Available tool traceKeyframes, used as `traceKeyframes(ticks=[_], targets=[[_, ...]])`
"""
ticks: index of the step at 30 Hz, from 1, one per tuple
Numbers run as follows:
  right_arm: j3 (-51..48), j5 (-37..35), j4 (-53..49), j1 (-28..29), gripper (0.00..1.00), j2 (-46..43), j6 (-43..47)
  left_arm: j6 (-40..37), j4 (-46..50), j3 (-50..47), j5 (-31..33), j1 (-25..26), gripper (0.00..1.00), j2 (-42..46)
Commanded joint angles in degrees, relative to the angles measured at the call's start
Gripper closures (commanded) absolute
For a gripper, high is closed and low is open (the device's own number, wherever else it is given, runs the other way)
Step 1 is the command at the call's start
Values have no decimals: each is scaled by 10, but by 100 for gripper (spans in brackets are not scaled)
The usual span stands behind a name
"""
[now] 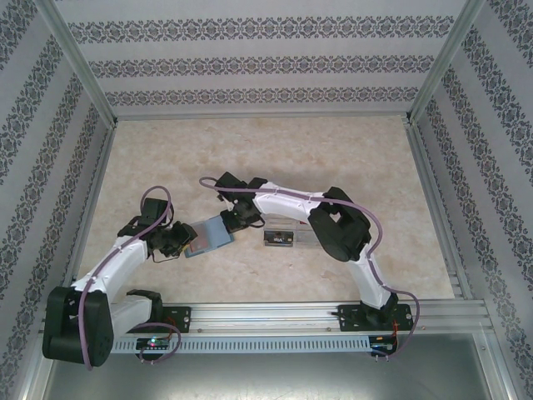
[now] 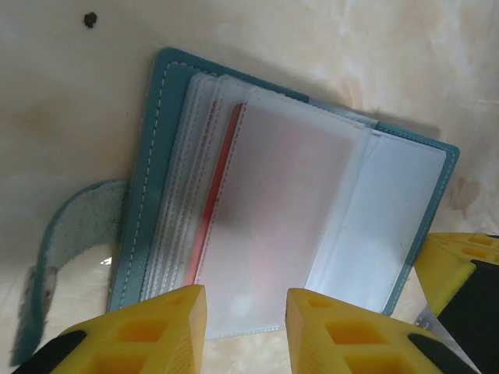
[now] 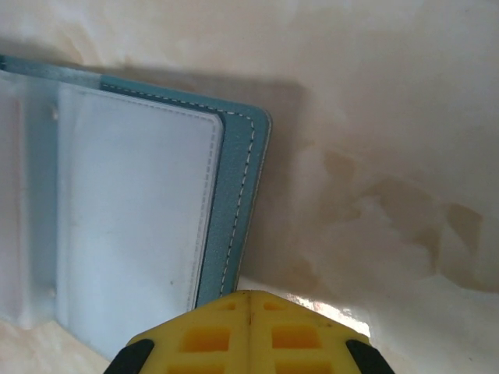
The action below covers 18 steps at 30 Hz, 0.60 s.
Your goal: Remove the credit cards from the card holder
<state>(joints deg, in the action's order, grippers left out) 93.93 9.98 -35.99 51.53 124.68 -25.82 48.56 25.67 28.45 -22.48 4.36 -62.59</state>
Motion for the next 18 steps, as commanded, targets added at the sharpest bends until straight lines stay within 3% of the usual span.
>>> traceKeyframes(ticks=[1,18], targets=[[15,10,-9,8,100,9,-11,-13,-18,-2,3,-7,67,-14],[20,20,-11,10,100,18,-12,-31,-7,3,48,-6,68,-47]])
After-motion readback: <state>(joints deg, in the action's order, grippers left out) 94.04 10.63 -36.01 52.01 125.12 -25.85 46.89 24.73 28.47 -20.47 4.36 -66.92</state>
